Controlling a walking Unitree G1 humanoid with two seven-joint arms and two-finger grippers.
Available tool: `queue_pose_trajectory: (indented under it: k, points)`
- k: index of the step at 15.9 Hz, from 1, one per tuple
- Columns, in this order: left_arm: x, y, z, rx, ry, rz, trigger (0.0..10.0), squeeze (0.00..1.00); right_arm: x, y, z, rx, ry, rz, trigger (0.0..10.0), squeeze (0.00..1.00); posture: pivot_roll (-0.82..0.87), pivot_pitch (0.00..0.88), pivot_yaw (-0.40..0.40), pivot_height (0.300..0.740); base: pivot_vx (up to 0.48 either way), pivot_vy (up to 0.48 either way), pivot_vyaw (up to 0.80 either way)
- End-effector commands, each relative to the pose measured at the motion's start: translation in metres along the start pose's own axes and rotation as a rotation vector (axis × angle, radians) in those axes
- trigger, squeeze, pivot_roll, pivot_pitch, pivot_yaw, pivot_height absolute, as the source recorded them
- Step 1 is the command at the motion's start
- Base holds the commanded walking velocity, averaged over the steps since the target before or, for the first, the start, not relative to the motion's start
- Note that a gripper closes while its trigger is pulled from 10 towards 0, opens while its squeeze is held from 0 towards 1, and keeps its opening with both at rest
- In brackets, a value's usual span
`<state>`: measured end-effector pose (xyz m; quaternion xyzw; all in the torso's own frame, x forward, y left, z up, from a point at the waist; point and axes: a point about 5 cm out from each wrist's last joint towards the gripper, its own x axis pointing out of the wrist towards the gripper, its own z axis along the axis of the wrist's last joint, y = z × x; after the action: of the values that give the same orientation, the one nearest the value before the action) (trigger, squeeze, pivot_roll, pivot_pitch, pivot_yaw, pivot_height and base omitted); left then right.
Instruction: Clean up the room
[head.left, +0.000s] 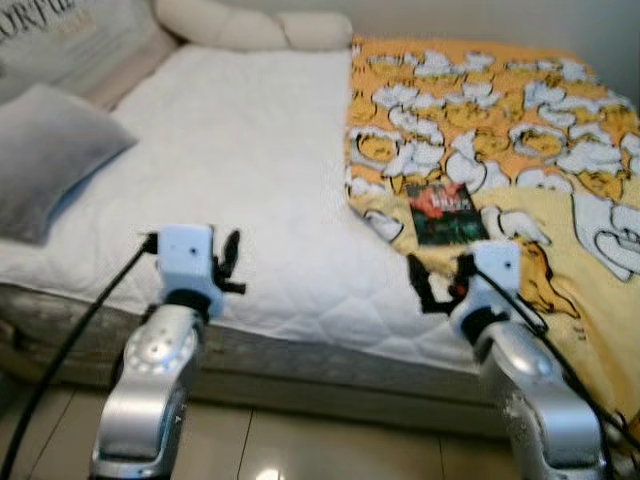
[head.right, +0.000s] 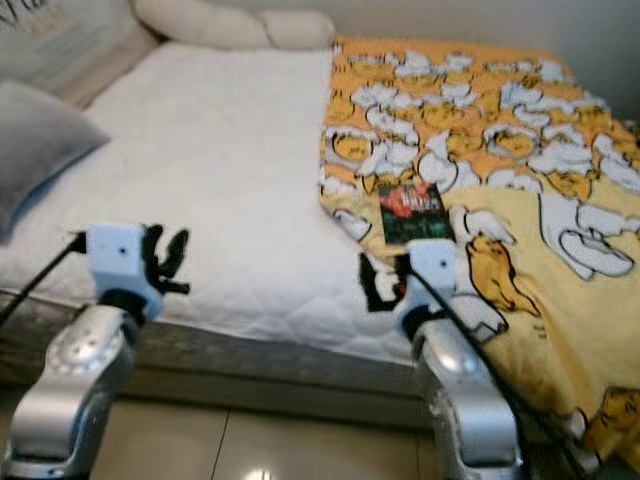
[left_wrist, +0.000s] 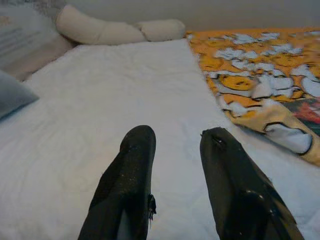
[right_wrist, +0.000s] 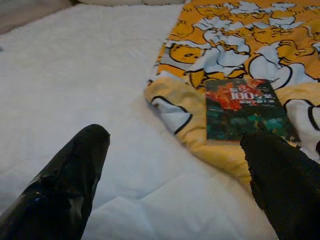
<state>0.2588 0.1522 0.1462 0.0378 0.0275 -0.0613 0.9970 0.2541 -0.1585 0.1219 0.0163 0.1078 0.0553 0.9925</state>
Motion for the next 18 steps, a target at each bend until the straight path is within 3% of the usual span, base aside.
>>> queue_pose_trajectory:
  k: [1, 8, 13, 18]
  points:
    - [-0.001, 0.002, -0.001, 0.015, 0.004, -0.002, 10.0, 0.00, 0.001, 0.001, 0.000, -0.005, 0.008, 0.000, 10.0, 0.00, -0.08, 0.000, -0.003, 0.740, 0.386, 0.000, 0.00]
    - [-0.002, 0.002, -0.005, 0.023, 0.018, -0.008, 10.0, 0.00, 0.000, 0.000, -0.002, 0.002, 0.011, -0.012, 10.0, 0.00, -0.08, 0.000, -0.001, 0.740, 0.341, 0.000, -0.69]
    - [-0.006, 0.005, -0.006, 0.022, 0.026, 0.016, 10.0, 0.00, 0.003, 0.001, 0.001, -0.016, 0.004, 0.011, 10.0, 0.00, -0.08, 0.000, -0.009, 0.740, 0.302, 0.000, 0.00]
    - [-0.010, 0.008, -0.008, 0.006, 0.044, 0.030, 10.0, 0.00, 0.003, -0.006, 0.001, -0.025, 0.012, 0.002, 10.0, 0.00, -0.08, 0.000, -0.006, 0.740, 0.000, 0.000, 0.00]
